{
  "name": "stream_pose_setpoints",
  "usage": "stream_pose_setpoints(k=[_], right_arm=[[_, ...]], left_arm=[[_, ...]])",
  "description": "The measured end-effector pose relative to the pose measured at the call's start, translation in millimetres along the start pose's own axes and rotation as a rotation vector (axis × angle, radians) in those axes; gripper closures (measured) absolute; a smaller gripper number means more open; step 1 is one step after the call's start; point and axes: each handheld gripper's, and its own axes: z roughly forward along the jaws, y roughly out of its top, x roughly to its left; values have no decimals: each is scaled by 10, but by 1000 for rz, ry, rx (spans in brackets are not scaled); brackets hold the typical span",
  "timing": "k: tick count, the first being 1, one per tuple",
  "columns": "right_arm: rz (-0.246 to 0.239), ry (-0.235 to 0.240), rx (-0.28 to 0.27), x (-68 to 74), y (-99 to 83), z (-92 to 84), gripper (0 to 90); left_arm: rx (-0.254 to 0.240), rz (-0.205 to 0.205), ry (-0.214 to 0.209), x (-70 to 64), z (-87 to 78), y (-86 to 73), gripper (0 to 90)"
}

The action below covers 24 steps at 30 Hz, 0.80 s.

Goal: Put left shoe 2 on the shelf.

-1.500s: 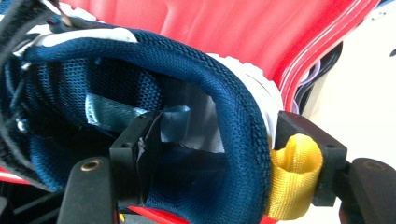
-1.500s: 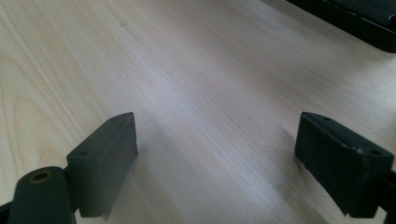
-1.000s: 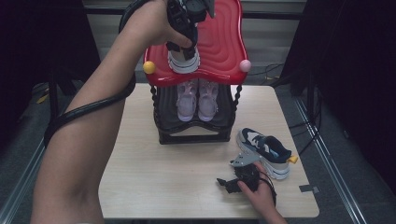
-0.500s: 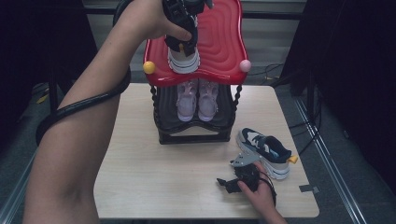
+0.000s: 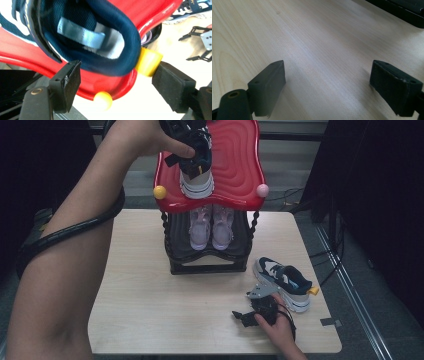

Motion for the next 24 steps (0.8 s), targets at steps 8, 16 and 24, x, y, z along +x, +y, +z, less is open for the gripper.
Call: stream_pose_setpoints(k=[8,16,24], right_arm=[[0,-1,0,0,0,0,126],[0,-1,0,1,1,0,126],[0,-1,0,1,0,0,126]], left_arm=[[20,-42,-30,27,-38,-171,187],[48,-40,-64,4,-34,-334,171],[77,-62,-104,2,72,-507,183]])
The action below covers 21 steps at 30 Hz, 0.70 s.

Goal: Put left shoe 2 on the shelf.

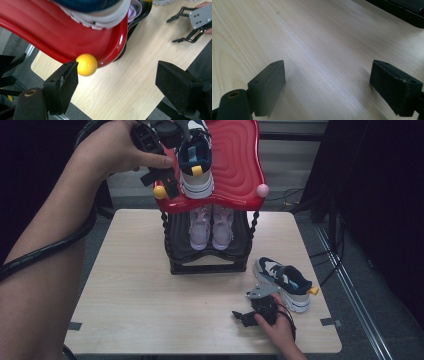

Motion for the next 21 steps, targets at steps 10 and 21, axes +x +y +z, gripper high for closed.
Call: stream_pose_setpoints(k=[10,21], right_arm=[[0,0,0,0,0,0,126],[0,0,3,0,1,-3,126]], left_arm=[[37,-33,-26,46,104,-195,193],[91,-62,-57,69,271,-462,202]])
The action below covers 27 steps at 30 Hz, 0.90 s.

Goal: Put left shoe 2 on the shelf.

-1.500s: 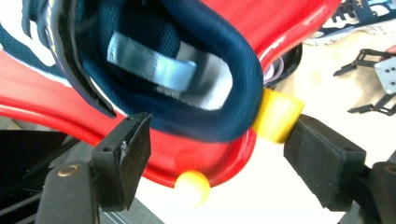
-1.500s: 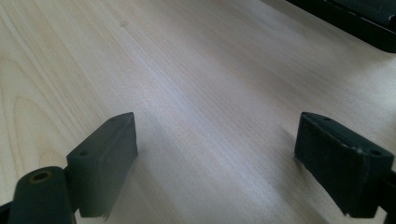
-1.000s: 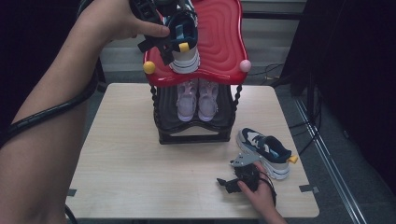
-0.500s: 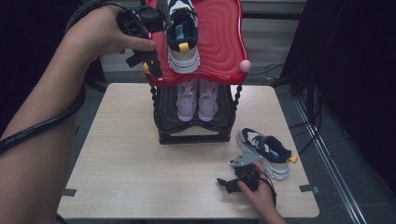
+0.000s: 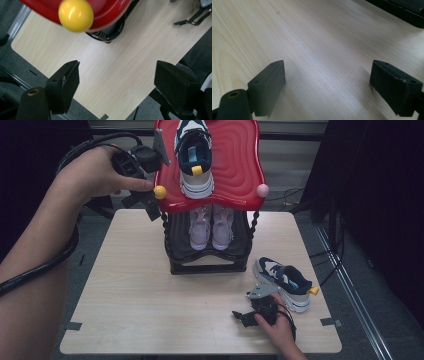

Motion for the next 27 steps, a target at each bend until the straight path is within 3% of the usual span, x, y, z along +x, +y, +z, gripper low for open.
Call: stream_pose_setpoints(k=[27], right_arm=[[0,0,1,0,1,-1,126]], left_arm=[[60,-61,-49,64,532,-443,211]])
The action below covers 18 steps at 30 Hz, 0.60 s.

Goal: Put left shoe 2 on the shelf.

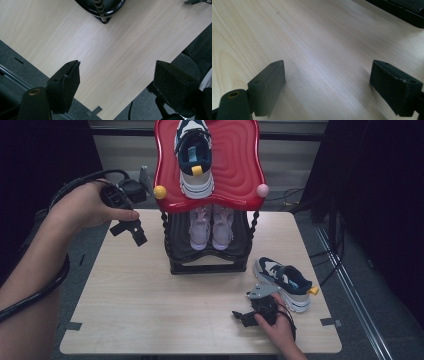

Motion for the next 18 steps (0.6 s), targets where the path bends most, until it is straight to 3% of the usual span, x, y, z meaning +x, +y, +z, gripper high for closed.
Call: stream_pose_setpoints(k=[6,18], right_arm=[[-2,-1,-2,-1,0,1,126],[0,0,-3,0,1,1,126]], left_arm=[[30,-5,-9,16,209,-69,212],[41,-11,-27,17,543,-174,215]])
